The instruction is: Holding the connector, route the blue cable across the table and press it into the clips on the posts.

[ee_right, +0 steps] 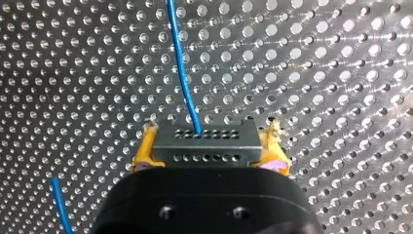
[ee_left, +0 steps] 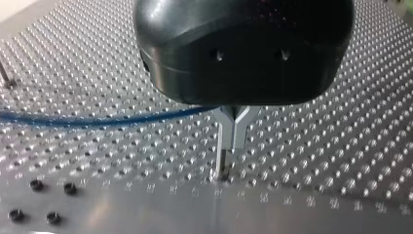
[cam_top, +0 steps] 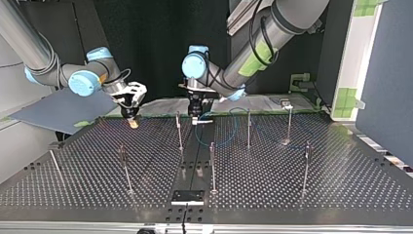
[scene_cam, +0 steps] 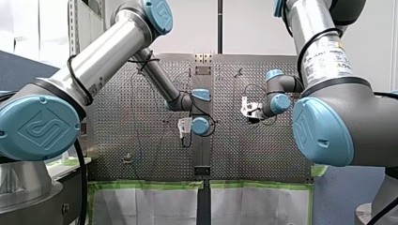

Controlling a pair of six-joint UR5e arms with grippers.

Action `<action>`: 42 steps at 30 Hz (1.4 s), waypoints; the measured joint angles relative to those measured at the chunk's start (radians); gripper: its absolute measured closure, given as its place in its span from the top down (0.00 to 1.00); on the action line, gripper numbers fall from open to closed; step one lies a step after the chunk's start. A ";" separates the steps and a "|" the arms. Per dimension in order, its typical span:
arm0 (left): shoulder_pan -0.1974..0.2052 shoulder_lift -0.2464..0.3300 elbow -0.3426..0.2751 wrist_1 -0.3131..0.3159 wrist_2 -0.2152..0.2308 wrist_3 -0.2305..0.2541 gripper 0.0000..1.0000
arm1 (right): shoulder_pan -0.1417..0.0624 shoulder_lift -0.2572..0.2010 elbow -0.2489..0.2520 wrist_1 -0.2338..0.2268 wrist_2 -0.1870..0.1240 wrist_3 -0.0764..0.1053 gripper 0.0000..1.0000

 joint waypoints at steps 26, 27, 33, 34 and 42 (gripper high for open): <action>0.061 -0.057 0.142 -0.145 0.069 0.013 0.00 | -0.040 0.033 -0.071 -0.015 -0.009 0.031 0.00; 0.061 -0.058 0.145 -0.152 0.065 0.014 0.00 | -0.042 0.035 -0.074 -0.015 -0.009 0.031 0.00; 0.056 -0.058 0.155 -0.190 0.054 0.017 0.12 | -0.052 0.040 -0.077 -0.015 -0.009 0.031 0.00; 0.055 -0.058 0.156 -0.198 0.053 0.017 0.24 | -0.053 0.041 -0.077 -0.015 -0.009 0.031 0.00; 0.049 -0.056 0.156 -0.261 0.033 0.017 1.00 | -0.055 0.043 -0.078 -0.015 -0.019 0.031 0.00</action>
